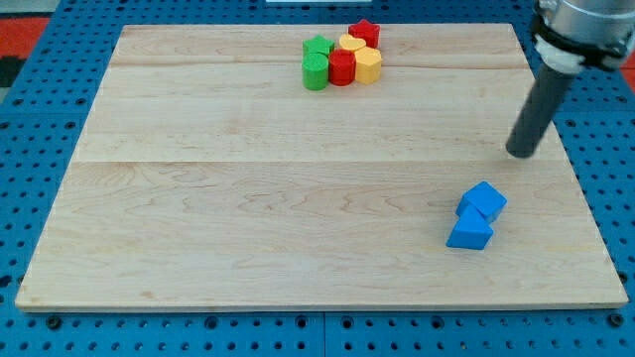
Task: Push the blue cube up and left a bit
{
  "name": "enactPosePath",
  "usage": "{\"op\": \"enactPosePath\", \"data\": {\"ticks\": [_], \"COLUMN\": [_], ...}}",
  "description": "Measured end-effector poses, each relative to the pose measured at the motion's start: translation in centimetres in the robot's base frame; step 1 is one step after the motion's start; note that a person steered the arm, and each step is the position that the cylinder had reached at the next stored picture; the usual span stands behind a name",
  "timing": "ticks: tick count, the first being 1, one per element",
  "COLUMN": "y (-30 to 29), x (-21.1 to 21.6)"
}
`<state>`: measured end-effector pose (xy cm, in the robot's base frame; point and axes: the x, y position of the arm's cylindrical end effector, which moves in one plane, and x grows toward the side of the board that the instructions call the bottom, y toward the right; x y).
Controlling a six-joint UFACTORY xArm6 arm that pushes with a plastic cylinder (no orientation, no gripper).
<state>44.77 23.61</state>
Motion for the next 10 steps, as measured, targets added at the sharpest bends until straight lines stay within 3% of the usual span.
{"op": "enactPosePath", "data": {"ticks": [3, 5, 6, 8, 10], "y": [-0.5, -8.5, -8.5, -7.3, -4.0], "x": [12.1, 12.2, 12.2, 7.4, 6.6]}}
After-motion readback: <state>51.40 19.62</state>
